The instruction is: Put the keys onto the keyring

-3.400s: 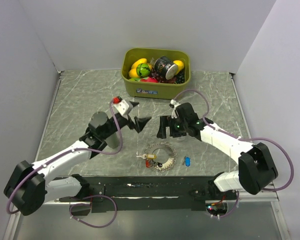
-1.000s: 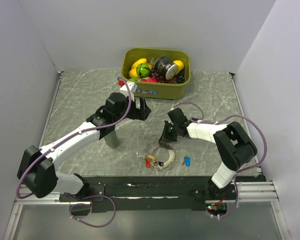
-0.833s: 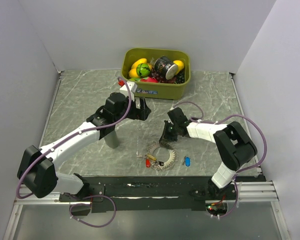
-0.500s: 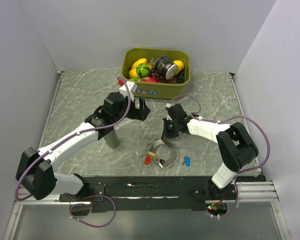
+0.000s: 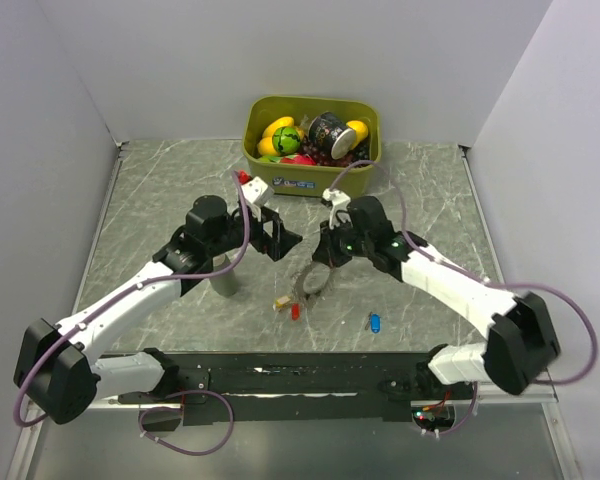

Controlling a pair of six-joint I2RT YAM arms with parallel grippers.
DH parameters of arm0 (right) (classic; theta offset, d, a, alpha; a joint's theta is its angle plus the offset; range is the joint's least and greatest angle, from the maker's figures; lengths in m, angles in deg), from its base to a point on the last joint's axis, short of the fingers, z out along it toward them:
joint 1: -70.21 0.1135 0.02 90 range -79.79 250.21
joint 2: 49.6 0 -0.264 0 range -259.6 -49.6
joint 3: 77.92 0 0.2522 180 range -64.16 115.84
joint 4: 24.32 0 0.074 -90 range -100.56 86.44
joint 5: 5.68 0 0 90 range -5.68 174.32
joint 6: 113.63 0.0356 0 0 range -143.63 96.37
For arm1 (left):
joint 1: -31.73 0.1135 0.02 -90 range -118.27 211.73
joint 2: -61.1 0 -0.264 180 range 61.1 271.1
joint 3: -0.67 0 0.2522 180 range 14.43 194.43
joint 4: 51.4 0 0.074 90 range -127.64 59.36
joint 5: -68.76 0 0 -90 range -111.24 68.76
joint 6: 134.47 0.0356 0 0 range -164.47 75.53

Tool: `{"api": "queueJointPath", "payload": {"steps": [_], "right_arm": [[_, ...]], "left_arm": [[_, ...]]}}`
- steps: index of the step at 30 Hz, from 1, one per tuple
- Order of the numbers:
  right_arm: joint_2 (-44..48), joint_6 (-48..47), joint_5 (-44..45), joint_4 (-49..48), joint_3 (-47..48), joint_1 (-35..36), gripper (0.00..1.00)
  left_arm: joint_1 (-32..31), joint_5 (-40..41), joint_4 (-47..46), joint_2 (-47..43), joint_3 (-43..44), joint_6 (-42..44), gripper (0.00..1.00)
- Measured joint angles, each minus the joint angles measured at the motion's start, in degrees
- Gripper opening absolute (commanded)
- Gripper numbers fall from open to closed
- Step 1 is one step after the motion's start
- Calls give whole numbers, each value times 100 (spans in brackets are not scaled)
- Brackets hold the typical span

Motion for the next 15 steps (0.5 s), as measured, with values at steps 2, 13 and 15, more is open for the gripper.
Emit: {"api": "queueJointPath", "payload": {"steps": [2,13,15], "right_arm": [[389,-153,2,-155,-61,24,0],[1259,-1410,-645,-533,-282,22,0],[1259,-1602,-874,-485,-282,22,0]], "left_arm": [[20,-269,59,37,31,107,97],[46,-1746,-127,-2,-127,874,99],[48,-1941,-238,-188,-341,1036,99]]}}
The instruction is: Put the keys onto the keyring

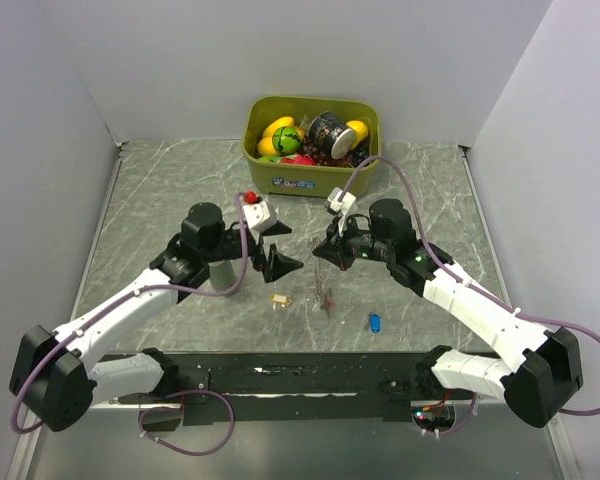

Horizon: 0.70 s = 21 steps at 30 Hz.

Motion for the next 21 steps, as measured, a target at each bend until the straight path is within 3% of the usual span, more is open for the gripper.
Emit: {"api": "queueJointPath", "payload": {"steps": [7,13,15,21], "right_arm": [[83,-577,-809,39,-146,0,0],[166,-1093,-1377,87,-195,0,0],[293,-1263,-1493,42,-286,2,0],[597,-1578,-1777,2,-448,9,0]], "left_arm": [[0,-680,-306,-396,-299,494,95],[0,-1298,-389,-321,-321,737,71],[0,-1458,-374,-208,-315,817,57],[0,-1633,-197,251,-92,1054,53]]}}
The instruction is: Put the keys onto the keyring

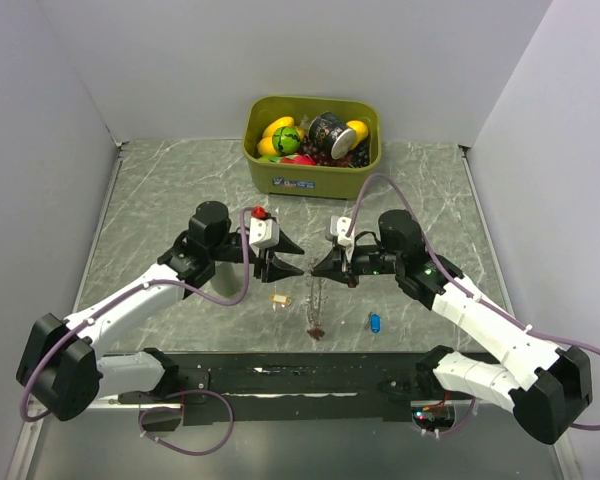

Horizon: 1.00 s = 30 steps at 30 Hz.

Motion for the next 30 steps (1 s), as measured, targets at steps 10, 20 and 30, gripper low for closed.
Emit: {"api": "queueJointPath", "payload": {"steps": [10,20,30], "right_arm": [[50,-87,-94,-4,-9,2,0],[107,-87,-4,-26,-17,0,0],[144,-83,-13,-90,-22,2,0]], "left_arm": [[-66,-184,-28,291,275,7,36],[-188,-396,278,490,505,291,27],[-249,-409,518,498,505,525,34]]}}
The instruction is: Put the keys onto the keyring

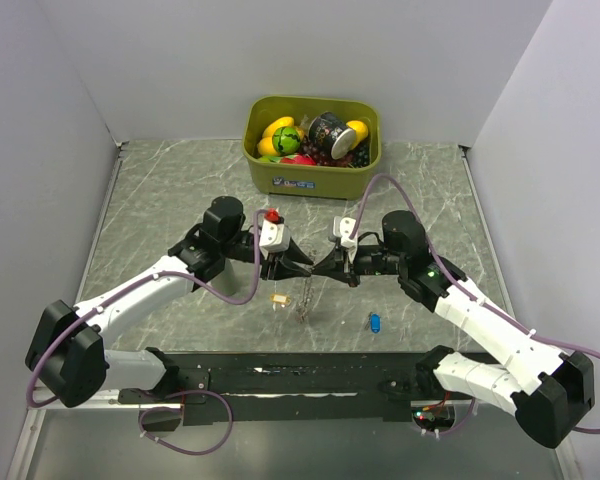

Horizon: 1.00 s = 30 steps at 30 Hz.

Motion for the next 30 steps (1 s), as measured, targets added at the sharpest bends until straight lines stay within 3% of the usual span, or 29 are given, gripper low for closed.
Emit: {"api": "queueJointPath", "payload": {"steps": [7,13,18,22,26,27,28,30], "right_arm": [[4,0,-50,-68,0,0,0],[4,-15,-44,37,0,-13,0],[4,-37,-90,107,0,-17,0],[4,-48,-177,153,0,-28,0],[4,-68,-232,186,0,-39,8],[4,-72,-249,188,0,-44,19],[4,-83,-267,188,0,-44,24],[4,-61,-308,188,0,-42,27]], "left_arm": [[-42,17,116,2,0,164,18],[-52,-15,293,153,116,282,17],[-68,-59,334,195,127,293,2],[-76,-94,391,195,127,404,1],[-85,-103,407,192,127,463,1],[-92,-98,407,190,127,479,1],[-94,-92,404,184,127,483,1],[-96,-59,391,177,125,503,1]]}}
